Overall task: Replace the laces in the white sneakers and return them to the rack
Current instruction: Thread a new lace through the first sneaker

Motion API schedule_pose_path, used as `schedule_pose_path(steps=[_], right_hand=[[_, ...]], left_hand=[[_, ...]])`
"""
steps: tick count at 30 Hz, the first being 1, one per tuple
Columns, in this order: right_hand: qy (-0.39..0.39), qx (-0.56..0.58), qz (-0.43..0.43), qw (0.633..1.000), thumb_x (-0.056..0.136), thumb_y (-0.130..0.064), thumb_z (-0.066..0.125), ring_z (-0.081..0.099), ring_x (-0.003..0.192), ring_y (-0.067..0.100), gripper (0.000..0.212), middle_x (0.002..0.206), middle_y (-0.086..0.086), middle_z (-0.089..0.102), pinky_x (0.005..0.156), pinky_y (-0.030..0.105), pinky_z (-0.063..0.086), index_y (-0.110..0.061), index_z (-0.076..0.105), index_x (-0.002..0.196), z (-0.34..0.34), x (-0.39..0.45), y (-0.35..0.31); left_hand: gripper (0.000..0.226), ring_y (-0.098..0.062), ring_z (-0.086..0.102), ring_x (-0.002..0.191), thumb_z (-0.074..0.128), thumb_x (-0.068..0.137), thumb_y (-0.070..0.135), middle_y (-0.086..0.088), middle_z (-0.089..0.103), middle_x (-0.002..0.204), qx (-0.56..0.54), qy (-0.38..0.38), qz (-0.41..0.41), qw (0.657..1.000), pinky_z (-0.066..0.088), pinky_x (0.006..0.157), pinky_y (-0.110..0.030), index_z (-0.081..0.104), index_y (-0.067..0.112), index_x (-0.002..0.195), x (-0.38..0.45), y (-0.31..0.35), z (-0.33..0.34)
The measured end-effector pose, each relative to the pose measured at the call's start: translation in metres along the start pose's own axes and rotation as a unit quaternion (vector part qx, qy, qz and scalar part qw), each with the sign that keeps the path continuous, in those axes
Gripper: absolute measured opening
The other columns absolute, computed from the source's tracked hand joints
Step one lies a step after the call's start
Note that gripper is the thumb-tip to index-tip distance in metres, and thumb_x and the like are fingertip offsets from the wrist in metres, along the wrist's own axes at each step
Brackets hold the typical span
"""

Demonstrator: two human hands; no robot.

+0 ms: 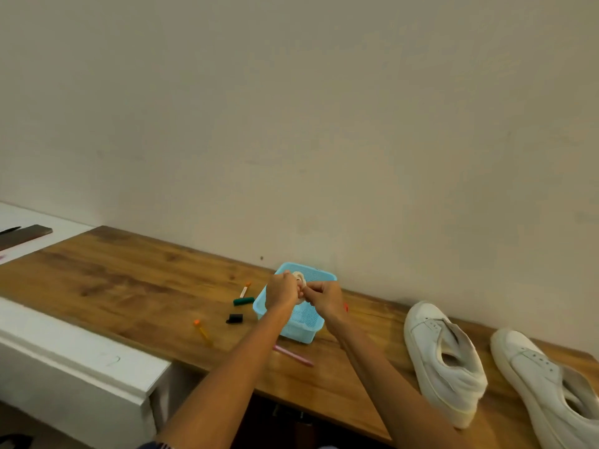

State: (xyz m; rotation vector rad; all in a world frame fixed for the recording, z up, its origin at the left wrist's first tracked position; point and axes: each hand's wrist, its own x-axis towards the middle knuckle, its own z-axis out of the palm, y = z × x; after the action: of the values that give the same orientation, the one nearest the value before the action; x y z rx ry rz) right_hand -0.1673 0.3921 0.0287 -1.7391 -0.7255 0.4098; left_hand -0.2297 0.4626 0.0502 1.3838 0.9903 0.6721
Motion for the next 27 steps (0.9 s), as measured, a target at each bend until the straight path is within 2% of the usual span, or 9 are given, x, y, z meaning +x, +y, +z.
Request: schedule_pose_path(steps=[2,5,8,10,12,13,16,21,27], right_hand=[[0.008,-0.019,-0.017,1.0,0.09,-0.016,0.062,0.033,0.046,0.009,0.029,0.057,0.01,0.052,0.044,0.02,0.025,-0.002,0.069,0.065,0.0,0.017,0.006],[0.032,-0.101,-0.045,0.993,0.088,-0.012,0.062,0.028,0.048,0.01,0.033,0.056,0.009,0.042,0.047,0.023,0.023,0.015,0.061,0.068,-0.011,0.046,0.022],[0.025,-0.235,-0.061,0.97,0.09,-0.015,0.06,0.025,0.046,0.009,0.042,0.048,0.0,0.033,0.049,0.025,0.022,-0.007,0.046,0.051,-0.025,0.075,0.039],[0.034,-0.361,-0.051,0.931,0.094,-0.021,0.054,0.035,0.051,0.013,0.047,0.05,-0.003,0.036,0.057,0.028,0.03,-0.02,0.038,0.05,-0.025,0.088,0.047],[0.032,-0.493,-0.064,0.867,0.097,-0.024,0.047,0.051,0.071,0.02,0.038,0.064,-0.001,0.054,0.075,0.033,0.036,-0.024,0.048,0.059,-0.014,0.1,0.052],[0.029,-0.546,-0.075,0.834,0.098,-0.022,0.046,0.055,0.083,0.023,0.029,0.077,0.001,0.062,0.082,0.034,0.036,-0.023,0.058,0.072,-0.008,0.105,0.054],[0.002,-0.628,-0.089,0.773,0.096,-0.016,0.048,0.059,0.101,0.023,0.015,0.102,0.004,0.068,0.09,0.033,0.036,-0.017,0.062,0.1,0.004,0.118,0.056],[0.019,-0.673,-0.052,0.737,0.093,-0.009,0.05,0.056,0.108,0.024,0.02,0.109,0.005,0.065,0.091,0.033,0.037,-0.013,0.057,0.11,0.005,0.122,0.06],[0.013,-0.678,-0.046,0.734,0.09,-0.007,0.053,0.057,0.102,0.021,0.019,0.105,0.002,0.064,0.092,0.033,0.036,-0.014,0.056,0.108,0.006,0.12,0.062]], left_hand=[[0.041,-0.026,0.059,0.08,0.031,0.1,0.024,-0.012,0.065,0.085,0.149,0.048,0.074,0.985,0.042,0.067,-0.032,0.064,0.003,0.085,0.017,-0.007,0.008],[0.027,-0.028,0.057,0.099,0.038,0.099,0.018,-0.012,0.064,0.107,0.295,0.047,0.165,0.94,0.04,0.074,-0.034,0.06,0.006,0.107,0.048,-0.017,0.003],[0.031,-0.025,0.048,0.115,0.05,0.091,0.008,-0.006,0.058,0.121,0.439,0.047,0.2,0.875,0.038,0.089,-0.032,0.052,0.011,0.122,0.081,-0.035,-0.008],[0.029,-0.022,0.047,0.115,0.054,0.091,0.011,-0.006,0.056,0.122,0.503,0.047,0.18,0.844,0.038,0.092,-0.03,0.051,0.011,0.119,0.091,-0.045,-0.011],[0.023,-0.023,0.054,0.11,0.053,0.092,0.012,-0.009,0.06,0.117,0.506,0.028,0.155,0.848,0.045,0.088,-0.031,0.054,0.008,0.115,0.097,-0.051,-0.008],[0.022,-0.024,0.057,0.107,0.052,0.093,0.011,-0.011,0.061,0.115,0.5,0.021,0.151,0.853,0.048,0.085,-0.032,0.057,0.006,0.114,0.099,-0.051,-0.005],[0.022,-0.027,0.06,0.104,0.052,0.093,0.009,-0.013,0.062,0.112,0.471,0.019,0.157,0.868,0.051,0.08,-0.034,0.059,0.004,0.113,0.103,-0.052,-0.004],[0.025,-0.029,0.06,0.106,0.053,0.091,0.008,-0.014,0.063,0.113,0.451,0.033,0.153,0.879,0.05,0.079,-0.039,0.061,0.005,0.114,0.109,-0.058,-0.005],[0.024,-0.025,0.063,0.1,0.056,0.089,0.01,-0.011,0.066,0.108,0.442,0.038,0.169,0.88,0.053,0.073,-0.035,0.063,0.006,0.112,0.112,-0.063,-0.005]])
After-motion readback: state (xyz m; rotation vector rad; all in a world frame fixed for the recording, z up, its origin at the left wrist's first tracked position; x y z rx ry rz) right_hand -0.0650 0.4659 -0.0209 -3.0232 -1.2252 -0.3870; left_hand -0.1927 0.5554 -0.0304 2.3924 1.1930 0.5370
